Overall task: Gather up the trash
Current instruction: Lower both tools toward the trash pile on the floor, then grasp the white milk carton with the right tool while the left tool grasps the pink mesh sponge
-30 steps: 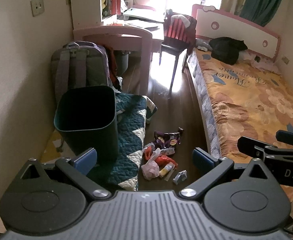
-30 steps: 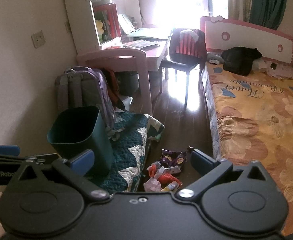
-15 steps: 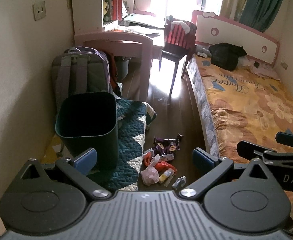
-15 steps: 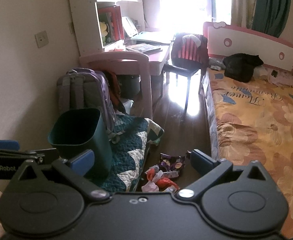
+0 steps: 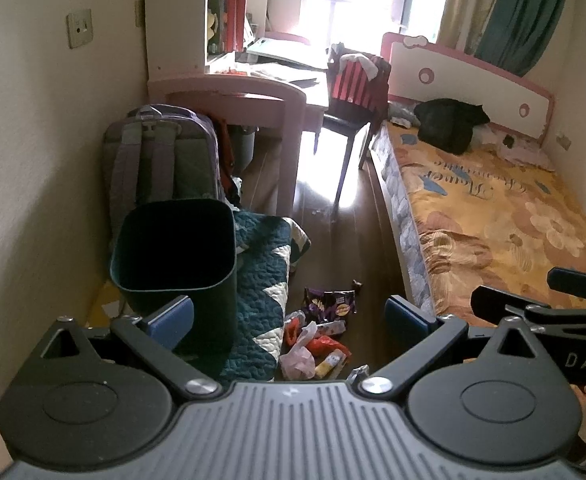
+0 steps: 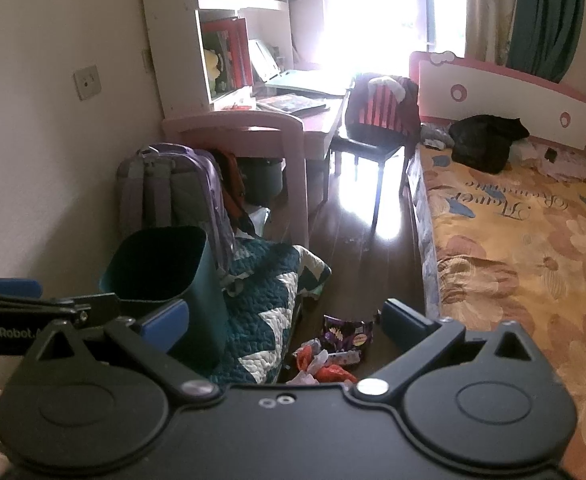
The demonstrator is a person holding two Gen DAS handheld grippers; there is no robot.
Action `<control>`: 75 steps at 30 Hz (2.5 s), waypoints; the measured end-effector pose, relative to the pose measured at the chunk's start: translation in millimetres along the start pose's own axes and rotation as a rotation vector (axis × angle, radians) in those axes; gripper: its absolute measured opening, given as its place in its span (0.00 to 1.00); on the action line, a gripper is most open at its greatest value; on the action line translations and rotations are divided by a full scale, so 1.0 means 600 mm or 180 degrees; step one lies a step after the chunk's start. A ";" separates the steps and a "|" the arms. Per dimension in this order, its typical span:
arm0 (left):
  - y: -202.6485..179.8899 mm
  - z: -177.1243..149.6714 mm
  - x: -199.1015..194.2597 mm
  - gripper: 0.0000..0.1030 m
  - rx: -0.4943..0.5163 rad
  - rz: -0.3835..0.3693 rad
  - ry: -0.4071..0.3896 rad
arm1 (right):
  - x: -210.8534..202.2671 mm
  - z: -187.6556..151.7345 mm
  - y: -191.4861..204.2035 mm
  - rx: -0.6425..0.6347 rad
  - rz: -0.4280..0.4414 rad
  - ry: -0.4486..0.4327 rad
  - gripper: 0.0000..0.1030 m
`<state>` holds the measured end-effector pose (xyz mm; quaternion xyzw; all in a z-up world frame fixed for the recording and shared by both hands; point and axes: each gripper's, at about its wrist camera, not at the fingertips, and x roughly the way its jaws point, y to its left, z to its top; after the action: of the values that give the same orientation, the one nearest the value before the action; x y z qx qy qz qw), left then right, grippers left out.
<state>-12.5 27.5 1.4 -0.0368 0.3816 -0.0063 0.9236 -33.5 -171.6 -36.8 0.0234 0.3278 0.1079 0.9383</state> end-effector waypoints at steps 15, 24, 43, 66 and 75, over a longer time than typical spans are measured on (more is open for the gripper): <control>0.017 0.034 0.029 0.99 -0.0095 0.0021 -0.0023 | 0.030 0.030 0.009 -0.0043 0.0038 -0.0055 1.00; -0.011 0.060 0.074 0.99 -0.0113 0.0096 0.0021 | 0.065 0.048 -0.025 -0.0048 0.0103 -0.0017 1.00; -0.174 0.112 0.456 0.99 -0.0415 0.0701 0.0842 | 0.399 0.093 -0.281 -0.0555 0.0777 0.0795 1.00; -0.210 -0.349 1.180 0.94 0.0477 0.0735 0.2015 | 1.017 -0.449 -0.470 0.0331 -0.0048 0.2299 0.75; -0.156 -0.458 1.342 0.79 -0.0059 0.1158 0.2239 | 1.187 -0.586 -0.510 0.0962 -0.0088 0.2604 0.67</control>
<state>365.8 -115.4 -753.2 0.0275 0.6750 0.1487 0.7221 348.2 -324.3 -781.8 0.1115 0.6849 0.0465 0.7185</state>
